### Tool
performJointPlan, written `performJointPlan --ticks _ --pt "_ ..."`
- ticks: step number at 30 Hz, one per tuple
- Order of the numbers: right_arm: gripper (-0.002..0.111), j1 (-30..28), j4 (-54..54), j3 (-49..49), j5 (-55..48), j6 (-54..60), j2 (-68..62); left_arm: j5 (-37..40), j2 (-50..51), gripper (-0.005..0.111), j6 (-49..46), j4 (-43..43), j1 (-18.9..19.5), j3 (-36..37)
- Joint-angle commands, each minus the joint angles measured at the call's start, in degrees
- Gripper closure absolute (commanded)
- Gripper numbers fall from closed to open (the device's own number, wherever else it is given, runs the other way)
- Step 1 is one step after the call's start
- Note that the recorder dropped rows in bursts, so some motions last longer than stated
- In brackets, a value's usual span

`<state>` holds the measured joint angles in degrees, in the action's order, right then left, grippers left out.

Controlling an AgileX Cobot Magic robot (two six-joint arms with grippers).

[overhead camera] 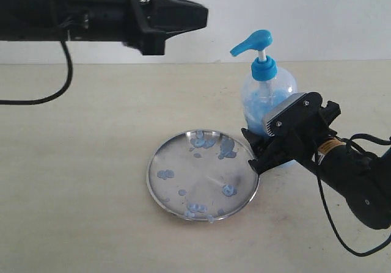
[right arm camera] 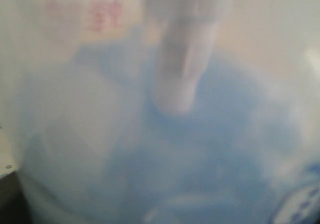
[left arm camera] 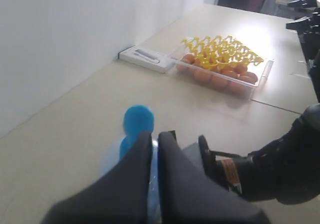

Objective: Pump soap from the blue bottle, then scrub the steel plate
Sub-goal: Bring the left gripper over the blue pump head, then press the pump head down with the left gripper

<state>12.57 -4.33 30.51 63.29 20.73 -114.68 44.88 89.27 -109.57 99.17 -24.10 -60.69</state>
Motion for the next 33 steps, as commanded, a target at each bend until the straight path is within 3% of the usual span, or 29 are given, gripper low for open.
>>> performJointPlan --ticks 1,11,33 --pt "0.108 -0.01 -1.54 -0.54 -8.37 1.1 -0.86 -0.54 3.88 0.102 -0.98 0.78 -3.74 -7.09" --pt "0.108 -0.01 -1.54 -0.54 -8.37 1.1 -0.86 -1.88 14.42 0.102 -0.98 0.78 -8.49 -17.67" --pt "0.108 -0.01 -1.54 -0.54 -8.46 1.1 -0.86 -8.52 18.39 0.102 -2.17 -1.96 -9.08 -20.63"
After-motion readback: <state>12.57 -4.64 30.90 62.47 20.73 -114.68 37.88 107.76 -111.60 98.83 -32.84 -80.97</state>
